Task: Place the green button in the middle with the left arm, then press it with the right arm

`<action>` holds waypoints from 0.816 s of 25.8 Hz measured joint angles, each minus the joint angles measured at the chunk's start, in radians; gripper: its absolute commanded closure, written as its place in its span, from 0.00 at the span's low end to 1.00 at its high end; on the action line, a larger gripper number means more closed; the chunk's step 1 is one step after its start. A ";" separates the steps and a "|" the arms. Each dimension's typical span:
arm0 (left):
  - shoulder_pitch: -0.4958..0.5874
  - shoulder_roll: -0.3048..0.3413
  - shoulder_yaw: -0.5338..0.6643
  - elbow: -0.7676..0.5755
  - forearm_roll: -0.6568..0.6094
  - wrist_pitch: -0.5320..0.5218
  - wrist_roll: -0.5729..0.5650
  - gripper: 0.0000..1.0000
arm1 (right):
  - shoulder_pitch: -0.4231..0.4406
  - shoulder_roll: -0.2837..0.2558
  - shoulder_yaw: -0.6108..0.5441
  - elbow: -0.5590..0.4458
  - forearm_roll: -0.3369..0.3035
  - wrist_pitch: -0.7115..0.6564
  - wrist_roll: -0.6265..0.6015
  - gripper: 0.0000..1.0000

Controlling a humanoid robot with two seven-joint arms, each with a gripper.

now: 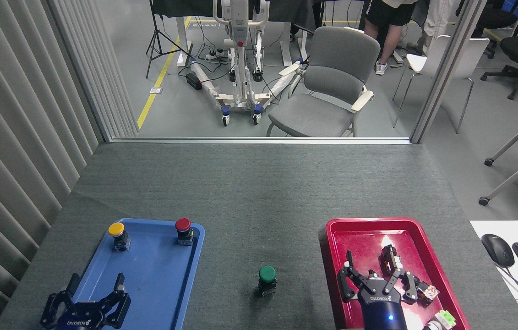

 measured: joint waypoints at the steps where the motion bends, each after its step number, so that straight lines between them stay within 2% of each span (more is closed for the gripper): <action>1: -0.002 0.000 0.000 0.001 0.000 0.000 0.000 0.01 | 0.018 -0.006 -0.011 -0.013 0.000 -0.009 0.000 0.00; 6: -0.008 0.000 -0.002 0.005 0.001 0.000 0.000 0.01 | 0.104 -0.019 -0.092 -0.083 0.004 -0.090 0.005 0.00; 10: -0.008 0.000 -0.002 0.006 0.001 0.000 0.000 0.01 | 0.150 -0.018 -0.114 -0.114 0.011 -0.110 -0.004 0.00; 21: -0.009 -0.001 -0.002 0.008 0.002 0.005 0.000 0.01 | 0.192 -0.006 -0.127 -0.150 0.019 -0.093 -0.006 0.00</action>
